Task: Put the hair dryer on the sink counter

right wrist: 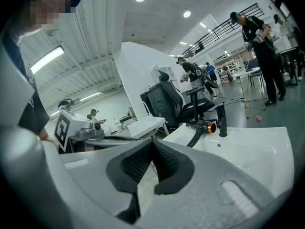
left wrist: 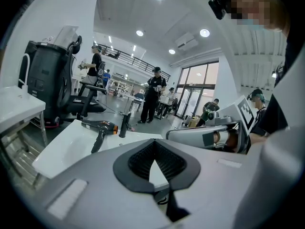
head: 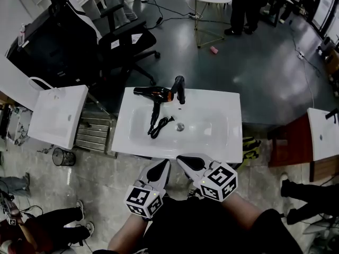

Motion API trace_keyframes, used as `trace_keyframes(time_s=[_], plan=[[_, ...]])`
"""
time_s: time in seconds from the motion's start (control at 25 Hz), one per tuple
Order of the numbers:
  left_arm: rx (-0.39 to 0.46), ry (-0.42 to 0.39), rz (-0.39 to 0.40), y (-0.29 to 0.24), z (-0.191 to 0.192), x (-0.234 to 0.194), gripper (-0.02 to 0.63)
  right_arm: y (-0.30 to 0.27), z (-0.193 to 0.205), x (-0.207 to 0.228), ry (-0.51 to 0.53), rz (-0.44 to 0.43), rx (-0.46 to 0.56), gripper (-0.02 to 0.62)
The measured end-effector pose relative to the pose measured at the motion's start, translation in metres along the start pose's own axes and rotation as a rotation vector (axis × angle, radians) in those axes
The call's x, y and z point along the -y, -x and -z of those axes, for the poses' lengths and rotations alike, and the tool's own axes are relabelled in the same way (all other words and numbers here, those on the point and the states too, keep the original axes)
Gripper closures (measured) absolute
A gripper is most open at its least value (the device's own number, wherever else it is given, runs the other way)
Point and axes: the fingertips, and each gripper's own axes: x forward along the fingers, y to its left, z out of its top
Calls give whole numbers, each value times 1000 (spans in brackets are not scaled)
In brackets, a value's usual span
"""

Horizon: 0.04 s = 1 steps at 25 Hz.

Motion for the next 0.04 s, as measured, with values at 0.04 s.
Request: trace_keyframes(time_s=[0.04], plan=[[0,0,1,0,0,0,603,0,0,1,-1,2,0,595]])
